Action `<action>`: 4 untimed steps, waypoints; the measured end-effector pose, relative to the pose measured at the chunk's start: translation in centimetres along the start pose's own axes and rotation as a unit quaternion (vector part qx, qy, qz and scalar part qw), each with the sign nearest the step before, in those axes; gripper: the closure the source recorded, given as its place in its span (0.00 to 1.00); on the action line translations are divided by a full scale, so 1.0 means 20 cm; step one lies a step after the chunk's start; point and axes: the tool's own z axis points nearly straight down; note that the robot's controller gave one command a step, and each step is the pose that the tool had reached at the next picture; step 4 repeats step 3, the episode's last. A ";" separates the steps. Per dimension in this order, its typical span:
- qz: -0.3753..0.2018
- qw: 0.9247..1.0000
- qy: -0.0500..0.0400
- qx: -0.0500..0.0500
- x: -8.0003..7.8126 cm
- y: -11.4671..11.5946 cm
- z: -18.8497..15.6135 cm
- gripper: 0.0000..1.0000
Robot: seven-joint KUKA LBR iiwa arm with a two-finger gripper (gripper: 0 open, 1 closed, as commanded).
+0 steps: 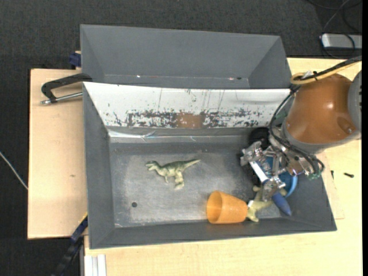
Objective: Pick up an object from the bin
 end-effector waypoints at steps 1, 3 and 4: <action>-0.128 0.992 -0.014 -0.004 0.14 0.02 0.18 0.00; -0.143 0.990 -0.005 0.005 0.08 -0.06 -0.51 1.00; -0.143 0.990 -0.005 0.005 0.08 -0.06 -0.51 1.00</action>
Offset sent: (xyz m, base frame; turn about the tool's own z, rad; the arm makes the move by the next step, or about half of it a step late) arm -0.0362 -0.0204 -0.0428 -0.2511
